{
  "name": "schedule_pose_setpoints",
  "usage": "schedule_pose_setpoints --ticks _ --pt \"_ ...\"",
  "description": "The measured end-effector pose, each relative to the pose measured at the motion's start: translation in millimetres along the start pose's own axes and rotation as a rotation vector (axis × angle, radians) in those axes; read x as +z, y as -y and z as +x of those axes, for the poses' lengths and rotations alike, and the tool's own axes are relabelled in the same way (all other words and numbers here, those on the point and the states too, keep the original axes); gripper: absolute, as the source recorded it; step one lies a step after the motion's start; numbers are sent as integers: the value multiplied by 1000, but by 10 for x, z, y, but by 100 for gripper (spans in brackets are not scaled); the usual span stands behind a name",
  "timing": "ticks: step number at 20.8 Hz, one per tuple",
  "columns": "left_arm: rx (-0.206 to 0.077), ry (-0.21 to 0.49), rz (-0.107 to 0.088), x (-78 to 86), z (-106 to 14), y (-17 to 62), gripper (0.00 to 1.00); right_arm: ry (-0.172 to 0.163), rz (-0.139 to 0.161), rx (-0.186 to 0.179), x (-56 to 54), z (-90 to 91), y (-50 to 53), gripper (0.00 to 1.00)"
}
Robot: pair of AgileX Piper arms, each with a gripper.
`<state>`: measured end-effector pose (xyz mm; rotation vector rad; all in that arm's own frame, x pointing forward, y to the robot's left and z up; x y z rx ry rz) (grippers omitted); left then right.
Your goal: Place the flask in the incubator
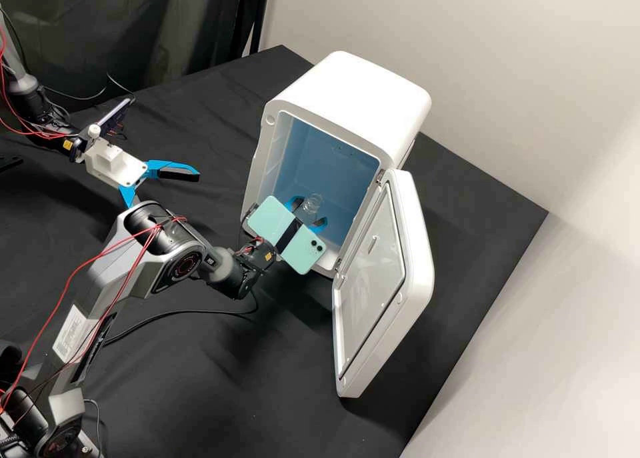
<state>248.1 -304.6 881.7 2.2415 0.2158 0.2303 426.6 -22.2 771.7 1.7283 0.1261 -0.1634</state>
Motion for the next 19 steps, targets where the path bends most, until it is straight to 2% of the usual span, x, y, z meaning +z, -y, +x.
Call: schedule_pose_setpoints --ticks 2,6,13,16,19 --pt "0 0 0 0 0 0 100 1 17 2 -23 31 -26 0" --pt "0 0 0 0 0 0 100 -10 14 14 -69 113 -81 0" --pt "0 0 0 0 0 0 100 32 5 10 -97 376 -180 0" --pt "0 0 0 0 0 0 100 41 11 10 -121 456 -221 0" --pt "-7 0 -3 -3 4 21 100 52 9 0 -146 515 -213 0"
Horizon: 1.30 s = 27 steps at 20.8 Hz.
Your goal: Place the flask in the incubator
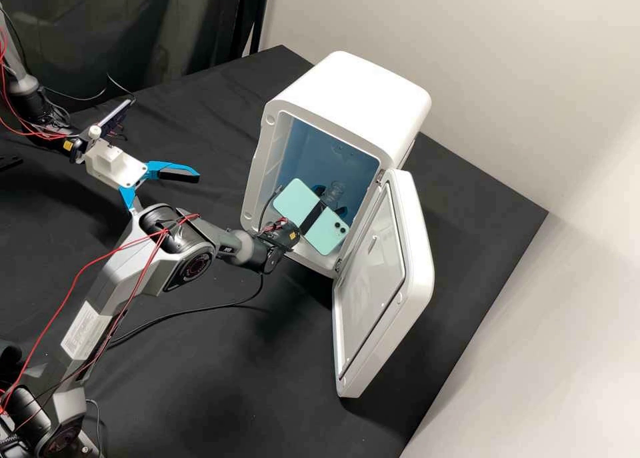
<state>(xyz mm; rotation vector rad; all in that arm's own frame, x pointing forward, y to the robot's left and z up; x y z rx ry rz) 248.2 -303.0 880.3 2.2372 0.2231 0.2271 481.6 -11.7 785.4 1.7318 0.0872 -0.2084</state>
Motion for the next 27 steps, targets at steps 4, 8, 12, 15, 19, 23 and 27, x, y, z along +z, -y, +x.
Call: schedule_pose_setpoints --ticks 4,8,12,15,19,23,27 --pt "-1 0 -1 0 1 4 100 8 -10 -28 -81 86 80 0" --pt "-1 0 -1 0 1 4 100 -1 -22 -44 -166 156 138 0" --pt "-3 0 -2 -1 2 11 100 15 -27 -64 -191 216 197 0" --pt "-9 0 -4 -4 5 28 100 15 -31 -63 -196 283 199 0" --pt "-9 0 -4 -4 5 28 100 25 -44 -60 -216 328 171 0" --pt "-9 0 -4 -4 5 28 100 27 -45 -63 -199 340 195 100" --pt "-9 0 -4 -4 5 28 100 24 -77 -65 -210 343 215 100"
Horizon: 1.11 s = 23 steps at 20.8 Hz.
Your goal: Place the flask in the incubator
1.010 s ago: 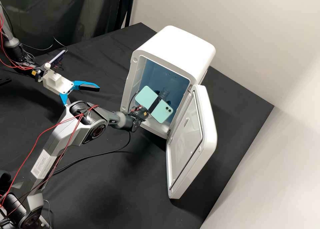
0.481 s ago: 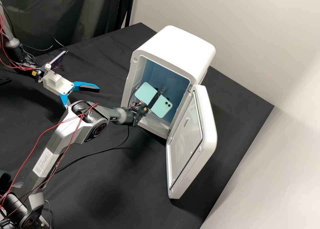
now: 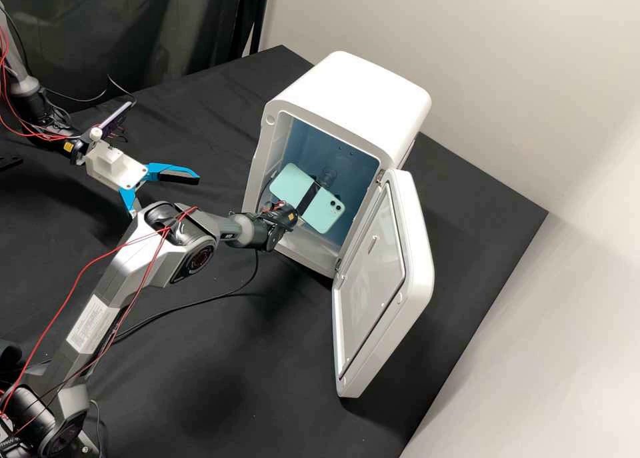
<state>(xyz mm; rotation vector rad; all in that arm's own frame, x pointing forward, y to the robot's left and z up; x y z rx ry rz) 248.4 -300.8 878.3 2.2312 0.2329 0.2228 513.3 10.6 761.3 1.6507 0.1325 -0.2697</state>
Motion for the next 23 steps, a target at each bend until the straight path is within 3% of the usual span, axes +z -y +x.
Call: schedule_pose_setpoints --ticks 12,23 --pt "0 0 0 0 0 0 100 14 14 10 23 -2 9 100" --pt "0 0 0 0 0 0 100 28 29 -4 154 -113 101 100"
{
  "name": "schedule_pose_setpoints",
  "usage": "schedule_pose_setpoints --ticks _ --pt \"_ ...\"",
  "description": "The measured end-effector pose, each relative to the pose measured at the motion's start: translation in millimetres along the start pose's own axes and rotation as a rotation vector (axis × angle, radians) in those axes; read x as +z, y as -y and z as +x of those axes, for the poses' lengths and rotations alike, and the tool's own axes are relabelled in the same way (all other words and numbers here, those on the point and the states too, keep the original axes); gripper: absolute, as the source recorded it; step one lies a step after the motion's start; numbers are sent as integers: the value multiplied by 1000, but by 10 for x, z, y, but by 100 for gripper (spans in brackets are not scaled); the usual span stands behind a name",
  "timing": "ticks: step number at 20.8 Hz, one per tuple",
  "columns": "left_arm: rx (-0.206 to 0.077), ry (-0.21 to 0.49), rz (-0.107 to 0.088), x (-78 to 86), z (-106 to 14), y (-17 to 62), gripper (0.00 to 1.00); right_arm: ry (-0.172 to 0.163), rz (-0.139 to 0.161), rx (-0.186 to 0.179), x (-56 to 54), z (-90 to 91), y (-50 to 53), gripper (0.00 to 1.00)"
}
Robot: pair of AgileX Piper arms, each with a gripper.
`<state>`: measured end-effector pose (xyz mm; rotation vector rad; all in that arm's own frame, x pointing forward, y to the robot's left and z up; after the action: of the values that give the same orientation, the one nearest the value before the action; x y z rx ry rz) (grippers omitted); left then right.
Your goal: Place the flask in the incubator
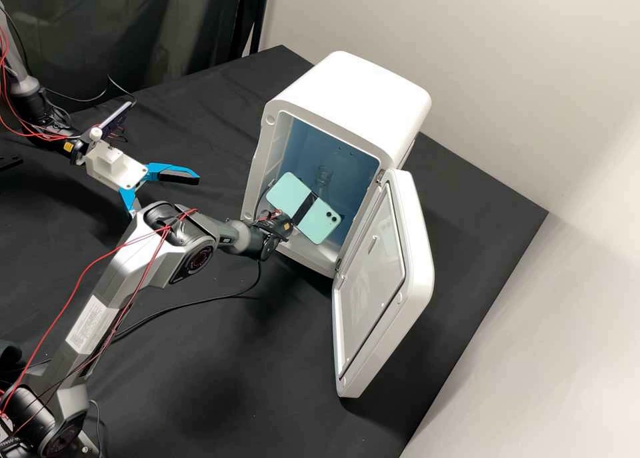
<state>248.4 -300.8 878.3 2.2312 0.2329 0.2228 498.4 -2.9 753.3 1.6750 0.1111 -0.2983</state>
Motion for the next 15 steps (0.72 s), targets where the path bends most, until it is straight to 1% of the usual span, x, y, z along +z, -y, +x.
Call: schedule_pose_setpoints --ticks 1,4,5,7,8,10,11,12,13,15 --pt "0 0 0 0 0 0 100 -1 10 2 -1 -27 -11 100" --pt "0 0 -1 0 0 0 100 -38 22 25 -44 -114 -54 100" --pt "0 0 -1 0 0 0 100 -41 20 25 -40 -143 -52 100" --pt "0 0 -1 0 0 0 100 -66 22 38 -75 -213 -66 100" --pt "0 0 -1 0 0 0 100 -72 23 41 -82 -248 -72 100" --pt "0 3 -1 7 2 0 100 -98 9 46 -103 -328 -86 100" --pt "-1 7 0 20 6 1 100 -104 2 45 -103 -355 -91 100" --pt "-1 13 0 35 11 2 100 -114 1 50 -127 -387 -103 100" --pt "0 16 1 43 12 -2 100 -120 -5 47 -130 -412 -94 100" --pt "1 22 3 62 17 -7 100 -125 -6 45 -123 -446 -79 100"
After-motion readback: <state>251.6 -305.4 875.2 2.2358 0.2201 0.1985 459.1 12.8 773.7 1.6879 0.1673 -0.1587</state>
